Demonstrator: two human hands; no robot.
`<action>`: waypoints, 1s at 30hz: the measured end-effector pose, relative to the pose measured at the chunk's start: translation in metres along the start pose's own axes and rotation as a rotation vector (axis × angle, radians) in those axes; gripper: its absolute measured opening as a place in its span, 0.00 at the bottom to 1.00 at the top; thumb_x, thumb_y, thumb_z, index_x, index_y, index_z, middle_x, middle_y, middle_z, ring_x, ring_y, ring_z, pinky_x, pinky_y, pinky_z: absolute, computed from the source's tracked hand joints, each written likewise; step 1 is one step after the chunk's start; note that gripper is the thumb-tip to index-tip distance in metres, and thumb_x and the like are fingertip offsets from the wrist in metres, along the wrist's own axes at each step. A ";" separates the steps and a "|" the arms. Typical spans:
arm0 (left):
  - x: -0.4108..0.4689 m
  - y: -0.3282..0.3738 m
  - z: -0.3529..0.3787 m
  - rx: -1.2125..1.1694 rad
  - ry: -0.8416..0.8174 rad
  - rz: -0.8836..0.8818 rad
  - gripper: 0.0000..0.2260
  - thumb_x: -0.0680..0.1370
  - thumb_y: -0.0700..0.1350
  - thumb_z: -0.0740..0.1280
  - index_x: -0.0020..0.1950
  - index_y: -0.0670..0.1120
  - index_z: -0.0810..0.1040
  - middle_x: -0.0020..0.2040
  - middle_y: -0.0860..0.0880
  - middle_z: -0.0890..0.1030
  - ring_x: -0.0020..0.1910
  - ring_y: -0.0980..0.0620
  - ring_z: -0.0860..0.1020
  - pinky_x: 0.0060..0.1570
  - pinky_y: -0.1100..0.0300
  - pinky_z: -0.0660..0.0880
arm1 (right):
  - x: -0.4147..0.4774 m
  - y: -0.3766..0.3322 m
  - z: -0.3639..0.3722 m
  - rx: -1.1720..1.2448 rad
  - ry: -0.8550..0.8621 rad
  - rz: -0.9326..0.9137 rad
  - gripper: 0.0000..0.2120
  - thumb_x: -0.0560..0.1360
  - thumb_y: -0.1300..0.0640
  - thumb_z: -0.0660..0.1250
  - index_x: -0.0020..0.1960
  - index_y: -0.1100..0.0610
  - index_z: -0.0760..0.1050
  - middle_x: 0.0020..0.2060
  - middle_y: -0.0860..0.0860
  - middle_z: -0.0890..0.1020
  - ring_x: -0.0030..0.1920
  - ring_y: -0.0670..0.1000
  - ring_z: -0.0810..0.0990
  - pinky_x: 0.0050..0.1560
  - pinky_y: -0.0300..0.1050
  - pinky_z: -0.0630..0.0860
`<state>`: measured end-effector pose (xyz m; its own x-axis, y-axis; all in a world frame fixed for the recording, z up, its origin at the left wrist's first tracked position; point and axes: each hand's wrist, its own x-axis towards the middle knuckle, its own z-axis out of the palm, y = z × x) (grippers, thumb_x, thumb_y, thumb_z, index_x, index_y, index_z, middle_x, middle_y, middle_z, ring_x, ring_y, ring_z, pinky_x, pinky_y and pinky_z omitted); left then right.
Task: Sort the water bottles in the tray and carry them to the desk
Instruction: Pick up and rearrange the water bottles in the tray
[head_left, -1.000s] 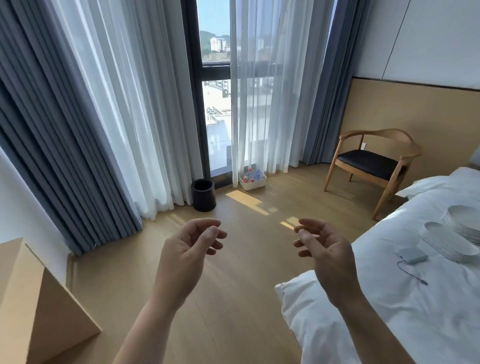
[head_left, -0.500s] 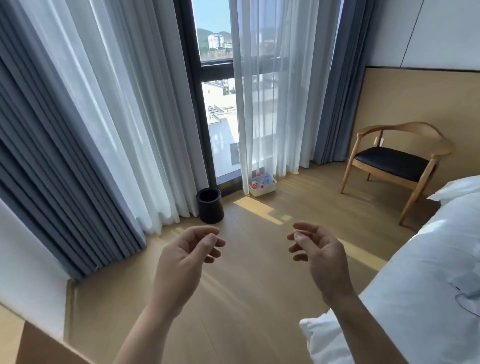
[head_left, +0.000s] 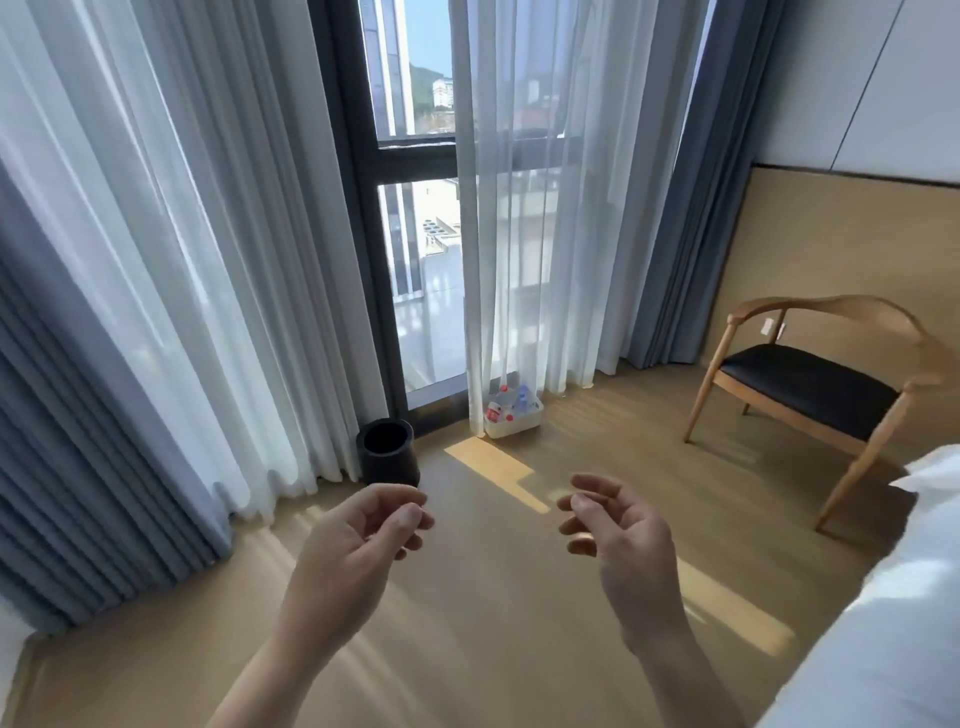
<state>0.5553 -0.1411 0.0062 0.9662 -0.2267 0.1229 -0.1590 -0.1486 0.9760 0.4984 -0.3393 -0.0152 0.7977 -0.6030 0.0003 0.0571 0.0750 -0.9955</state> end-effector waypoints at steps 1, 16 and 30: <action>0.012 -0.002 0.011 0.005 -0.031 0.000 0.07 0.76 0.36 0.65 0.45 0.45 0.82 0.38 0.49 0.85 0.32 0.56 0.80 0.34 0.67 0.76 | 0.012 -0.001 -0.002 -0.001 -0.001 0.006 0.07 0.76 0.64 0.63 0.48 0.55 0.77 0.39 0.54 0.83 0.33 0.48 0.79 0.34 0.40 0.75; 0.275 -0.027 0.122 -0.088 -0.227 0.022 0.07 0.77 0.37 0.64 0.47 0.44 0.81 0.37 0.49 0.85 0.33 0.57 0.80 0.35 0.66 0.76 | 0.234 -0.006 0.009 -0.159 0.092 -0.039 0.06 0.75 0.62 0.64 0.48 0.54 0.78 0.40 0.53 0.83 0.38 0.50 0.80 0.38 0.41 0.78; 0.518 -0.036 0.176 -0.108 -0.296 -0.044 0.07 0.77 0.37 0.64 0.46 0.46 0.82 0.39 0.47 0.85 0.35 0.55 0.81 0.41 0.62 0.78 | 0.459 0.002 0.054 -0.131 0.238 0.033 0.06 0.75 0.63 0.64 0.48 0.53 0.78 0.42 0.55 0.83 0.37 0.48 0.80 0.36 0.38 0.77</action>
<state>1.0257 -0.4228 0.0036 0.8679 -0.4953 0.0379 -0.0803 -0.0646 0.9947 0.8971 -0.5730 -0.0119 0.6336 -0.7727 -0.0390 -0.0572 0.0035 -0.9984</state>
